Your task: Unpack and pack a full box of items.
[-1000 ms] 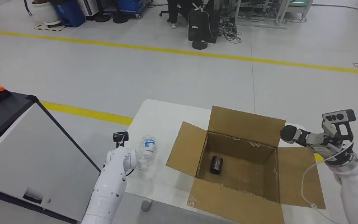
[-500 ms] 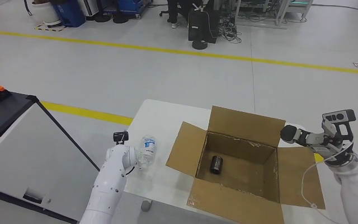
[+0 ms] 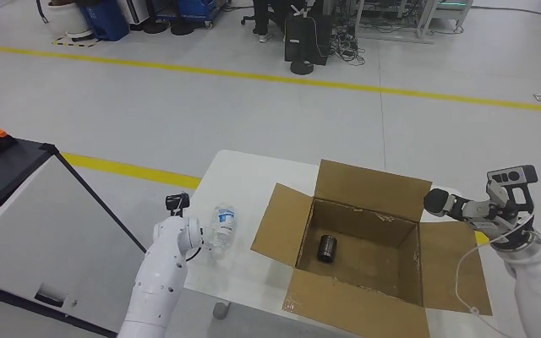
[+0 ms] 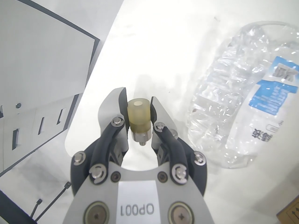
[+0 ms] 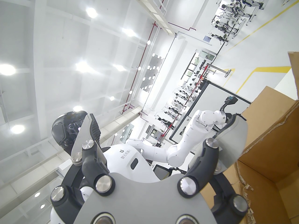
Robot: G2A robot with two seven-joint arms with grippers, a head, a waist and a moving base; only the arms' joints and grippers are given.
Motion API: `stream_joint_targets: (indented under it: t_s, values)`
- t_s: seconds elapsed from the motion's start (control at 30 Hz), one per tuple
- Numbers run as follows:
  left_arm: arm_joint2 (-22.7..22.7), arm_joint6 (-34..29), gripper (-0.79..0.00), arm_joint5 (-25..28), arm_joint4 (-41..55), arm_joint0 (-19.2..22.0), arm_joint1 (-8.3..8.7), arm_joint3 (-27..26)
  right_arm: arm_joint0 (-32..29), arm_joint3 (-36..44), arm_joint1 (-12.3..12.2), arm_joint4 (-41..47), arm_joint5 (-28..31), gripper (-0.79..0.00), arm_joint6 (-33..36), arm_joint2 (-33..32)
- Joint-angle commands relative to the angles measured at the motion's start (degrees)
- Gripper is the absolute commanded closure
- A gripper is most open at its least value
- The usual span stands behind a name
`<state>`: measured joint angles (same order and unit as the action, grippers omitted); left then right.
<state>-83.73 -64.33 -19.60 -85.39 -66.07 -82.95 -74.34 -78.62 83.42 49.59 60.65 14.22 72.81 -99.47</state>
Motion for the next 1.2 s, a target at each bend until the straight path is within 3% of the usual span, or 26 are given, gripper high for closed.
stream_joint_targets:
  t_s: [0.0, 0.3, 0.5, 1.17]
  values:
    - [-0.43, -0.59, 0.000, 1.31, 0.74, -0.92, 0.13, -2.49, 0.00, 0.00, 0.00, 0.00, 0.00, -0.785, 0.00, 0.00]
    - [-5.44, -2.15, 0.000, 9.66, 12.01, -9.18, 0.87, -23.15, 0.00, 0.00, 0.00, 0.00, 0.00, -0.785, 0.00, 0.00]
    - [-7.16, 0.19, 0.000, 14.49, 18.38, -14.49, 1.27, -32.40, 0.00, 0.00, 0.00, 0.00, 0.00, -0.785, 0.00, 0.00]
    - [-7.31, 0.59, 0.000, 15.89, 19.05, -15.32, 1.40, -33.92, 0.00, 0.00, 0.00, 0.00, 0.00, -0.785, 0.00, 0.00]
